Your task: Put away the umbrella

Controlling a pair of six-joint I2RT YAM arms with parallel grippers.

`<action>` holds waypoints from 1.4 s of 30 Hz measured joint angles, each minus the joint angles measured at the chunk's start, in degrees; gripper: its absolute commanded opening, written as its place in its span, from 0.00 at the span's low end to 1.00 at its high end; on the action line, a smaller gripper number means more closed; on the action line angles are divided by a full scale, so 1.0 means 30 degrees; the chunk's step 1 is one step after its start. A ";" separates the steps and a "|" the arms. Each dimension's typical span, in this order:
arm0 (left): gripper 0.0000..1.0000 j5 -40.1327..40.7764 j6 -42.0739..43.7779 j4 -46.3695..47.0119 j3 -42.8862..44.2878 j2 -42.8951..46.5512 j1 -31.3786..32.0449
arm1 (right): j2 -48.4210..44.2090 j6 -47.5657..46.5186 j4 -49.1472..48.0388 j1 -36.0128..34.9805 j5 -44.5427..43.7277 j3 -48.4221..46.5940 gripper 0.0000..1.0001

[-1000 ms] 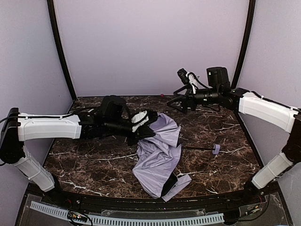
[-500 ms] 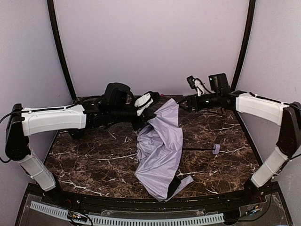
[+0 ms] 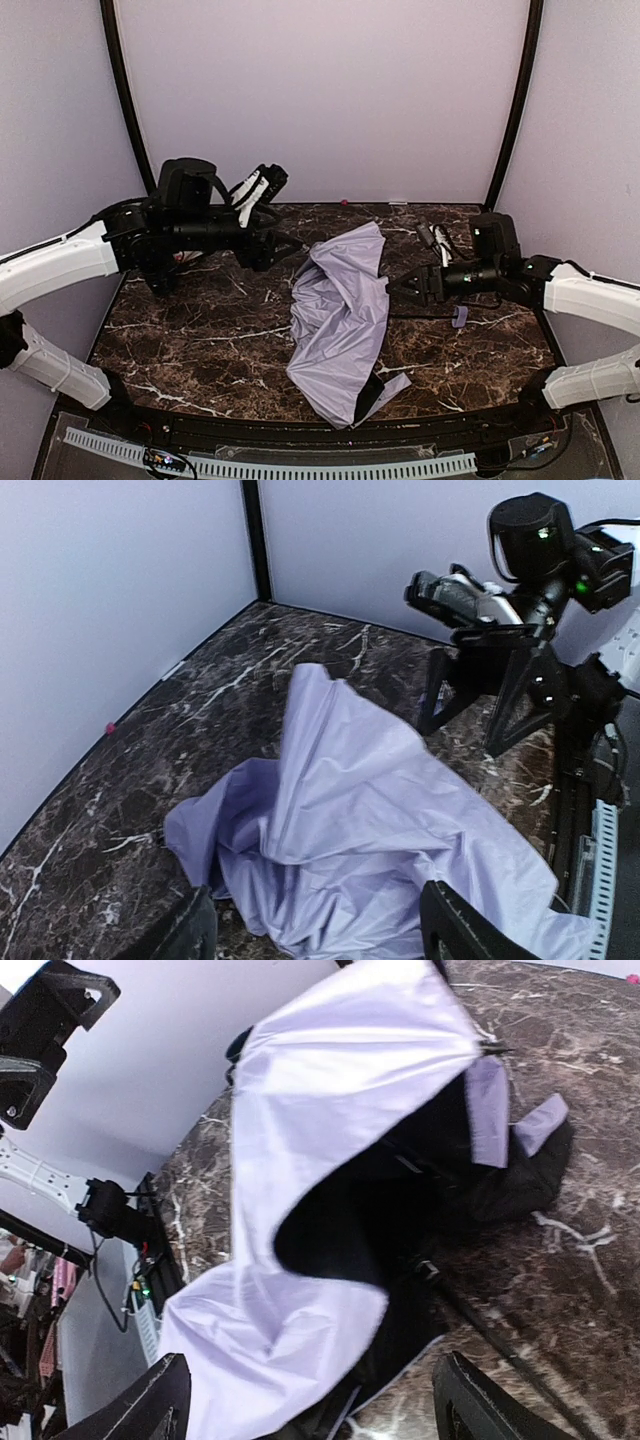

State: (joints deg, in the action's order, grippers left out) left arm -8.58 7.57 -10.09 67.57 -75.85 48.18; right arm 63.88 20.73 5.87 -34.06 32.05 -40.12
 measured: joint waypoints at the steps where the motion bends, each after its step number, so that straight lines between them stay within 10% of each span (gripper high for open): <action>1: 0.68 -0.0342 -0.0321 -0.0248 -0.0255 0.0780 0.0328 | -0.0357 0.0459 -0.0240 -0.0503 -0.0066 0.0197 0.84; 7: 0.68 -0.2878 -0.1770 -0.0321 -0.1268 -0.0692 0.2237 | -0.0029 0.2280 -0.1734 -0.2113 -0.0648 0.1326 0.73; 13: 0.39 -0.2761 -0.1843 -0.0262 -0.1158 -0.5253 0.2441 | 0.2521 0.3082 -0.3249 -0.2747 -0.0758 0.1479 0.27; 18: 0.45 -0.2936 -0.1705 0.0481 -0.1144 -0.5676 0.2404 | 0.3016 0.3504 -0.4524 -0.3060 -0.0466 0.1523 0.01; 23: 0.00 -0.4065 -0.1821 0.1217 -0.1144 -0.5741 0.2412 | 0.3031 0.3242 -0.4794 -0.3082 -0.0226 0.1399 0.00; 39: 0.00 -0.2288 -0.1515 0.5690 -0.6302 -0.0860 0.2004 | 0.1078 -0.0474 -0.2215 -0.0138 0.1960 0.0714 0.00; 42: 0.08 -0.2892 -0.1756 0.6266 -0.6892 -0.1005 0.2011 | 0.2521 -0.0780 -0.2186 -0.0393 0.2448 0.0058 0.22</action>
State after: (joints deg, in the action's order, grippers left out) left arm -17.26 2.31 8.71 46.89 -78.87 54.22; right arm 71.44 18.39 -0.69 -35.24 39.40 -39.94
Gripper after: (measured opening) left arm 0.008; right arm 0.018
